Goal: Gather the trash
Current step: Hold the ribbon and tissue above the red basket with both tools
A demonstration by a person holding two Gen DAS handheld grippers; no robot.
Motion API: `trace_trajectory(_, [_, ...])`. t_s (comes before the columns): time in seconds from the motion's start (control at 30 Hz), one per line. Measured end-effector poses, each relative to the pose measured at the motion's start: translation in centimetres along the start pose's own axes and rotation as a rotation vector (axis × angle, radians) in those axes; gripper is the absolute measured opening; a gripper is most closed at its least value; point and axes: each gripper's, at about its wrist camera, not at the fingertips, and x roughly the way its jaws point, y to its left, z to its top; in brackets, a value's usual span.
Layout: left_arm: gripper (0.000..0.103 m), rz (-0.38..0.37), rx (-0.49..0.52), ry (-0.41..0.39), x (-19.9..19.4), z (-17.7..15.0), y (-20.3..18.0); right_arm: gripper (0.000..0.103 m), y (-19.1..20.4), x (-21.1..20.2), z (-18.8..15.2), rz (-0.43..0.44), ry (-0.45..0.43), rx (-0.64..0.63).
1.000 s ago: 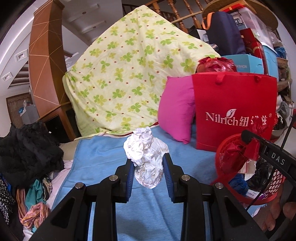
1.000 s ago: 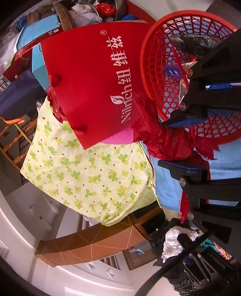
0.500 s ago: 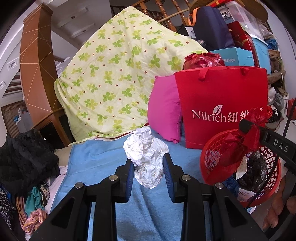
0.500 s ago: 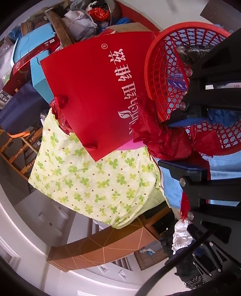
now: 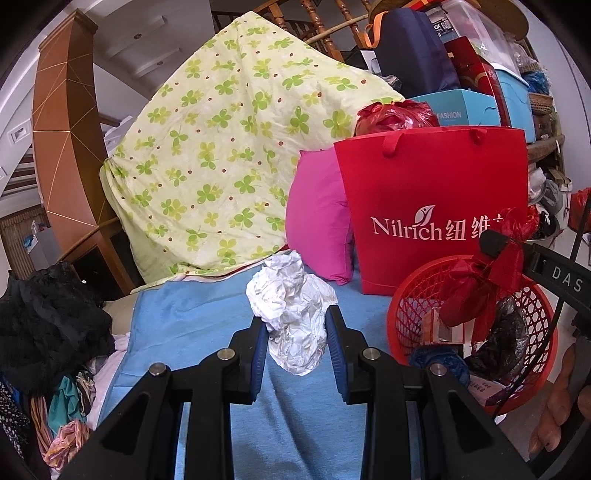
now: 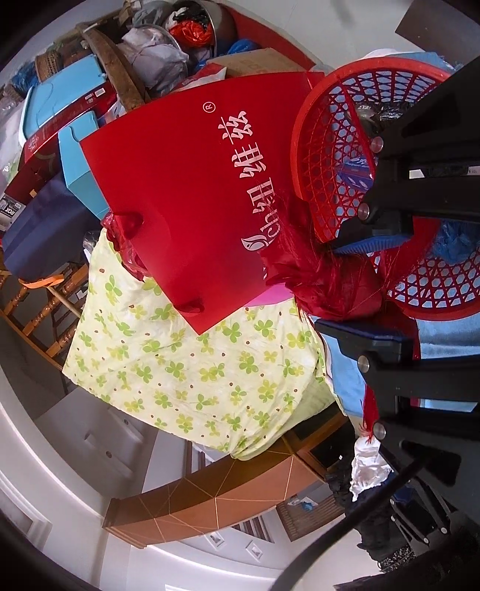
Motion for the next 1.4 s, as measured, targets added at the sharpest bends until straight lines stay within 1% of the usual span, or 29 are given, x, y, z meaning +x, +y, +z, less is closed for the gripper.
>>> trace_trajectory(0.6, [0.033,-0.03,0.022,0.008,0.4,-0.1,-2.3,0.036,-0.7,-0.9,0.2,-0.011,-0.014,0.021])
trace_trajectory(1.4, [0.033,-0.075,0.04,0.029,1.1,-0.3,-3.9,0.036,-1.9,-2.0,0.3,-0.043,-0.021,0.041])
